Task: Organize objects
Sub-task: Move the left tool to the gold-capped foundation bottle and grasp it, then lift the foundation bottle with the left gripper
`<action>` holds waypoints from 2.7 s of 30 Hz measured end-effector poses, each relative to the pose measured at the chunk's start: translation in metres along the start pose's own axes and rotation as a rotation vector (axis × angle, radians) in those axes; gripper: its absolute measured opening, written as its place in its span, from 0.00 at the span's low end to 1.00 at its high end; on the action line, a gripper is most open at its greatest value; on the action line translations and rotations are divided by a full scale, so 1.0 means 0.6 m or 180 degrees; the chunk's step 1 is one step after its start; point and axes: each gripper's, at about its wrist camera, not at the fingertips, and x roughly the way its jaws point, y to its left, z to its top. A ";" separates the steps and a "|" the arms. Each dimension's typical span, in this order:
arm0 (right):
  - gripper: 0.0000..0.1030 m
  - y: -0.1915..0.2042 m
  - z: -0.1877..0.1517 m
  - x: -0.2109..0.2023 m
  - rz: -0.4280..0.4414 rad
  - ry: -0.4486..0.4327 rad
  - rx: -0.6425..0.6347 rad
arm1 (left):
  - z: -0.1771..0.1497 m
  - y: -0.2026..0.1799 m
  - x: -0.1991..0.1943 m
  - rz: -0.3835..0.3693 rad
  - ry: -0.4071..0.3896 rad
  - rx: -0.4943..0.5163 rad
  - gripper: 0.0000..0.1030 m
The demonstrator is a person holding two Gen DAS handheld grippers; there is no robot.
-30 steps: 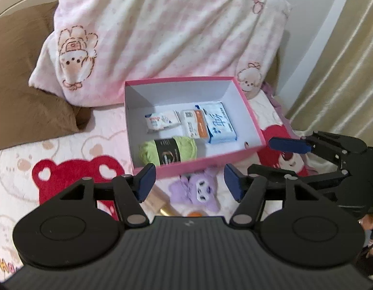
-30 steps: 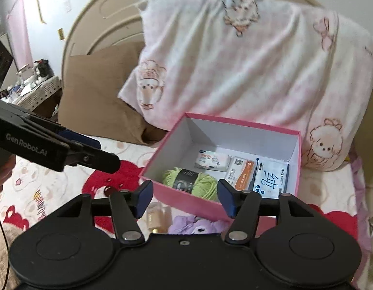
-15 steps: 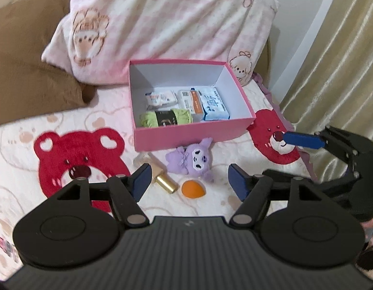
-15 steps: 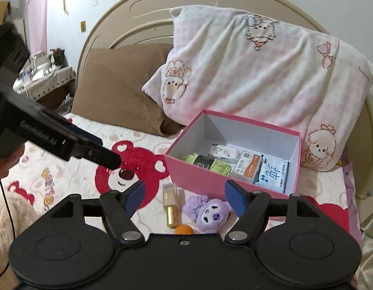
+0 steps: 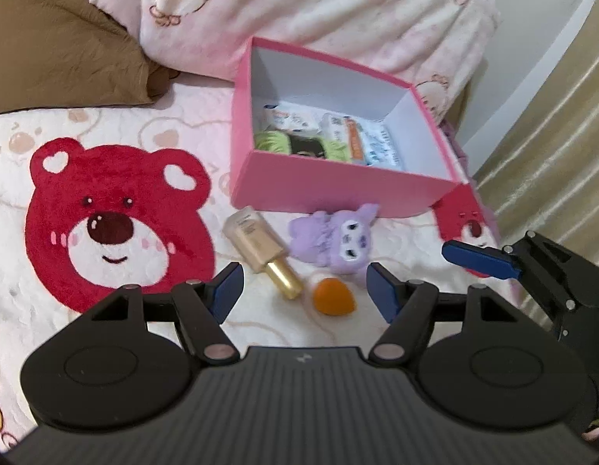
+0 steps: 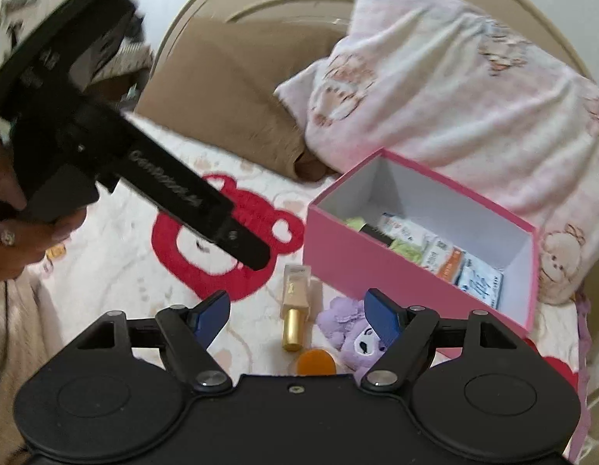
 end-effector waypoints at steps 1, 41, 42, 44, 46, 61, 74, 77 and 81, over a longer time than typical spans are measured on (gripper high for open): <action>0.78 0.003 0.000 0.012 0.0008 0.0038 -0.0030 | -0.002 0.006 0.009 0.0017 -0.0011 -0.0009 0.67; 0.40 -0.034 -0.045 0.280 0.0304 0.0644 0.0608 | -0.042 0.118 0.198 -0.0433 -0.0217 -0.1031 0.29; 0.40 -0.035 -0.045 0.278 0.0332 0.0676 0.0687 | -0.042 0.118 0.196 -0.0441 -0.0197 -0.1068 0.30; 0.38 -0.038 -0.046 0.273 0.0430 0.0754 0.0886 | -0.043 0.121 0.192 -0.0442 -0.0129 -0.1118 0.28; 0.38 -0.038 -0.049 0.269 0.0497 0.0841 0.1040 | -0.047 0.126 0.188 -0.0494 -0.0040 -0.1211 0.28; 0.40 -0.040 -0.067 0.275 0.0645 0.0779 0.1149 | -0.058 0.131 0.220 -0.0334 0.0068 -0.1195 0.42; 0.40 -0.007 -0.063 0.240 0.0474 0.0641 0.0866 | -0.061 0.096 0.179 -0.0205 0.0019 -0.0812 0.37; 0.40 0.004 -0.062 0.219 0.0444 0.0607 0.0799 | -0.068 0.080 0.156 -0.0156 0.0001 -0.0645 0.36; 0.40 0.020 -0.060 0.188 0.0376 0.0525 0.0754 | -0.073 0.060 0.127 -0.0130 -0.0022 -0.0501 0.36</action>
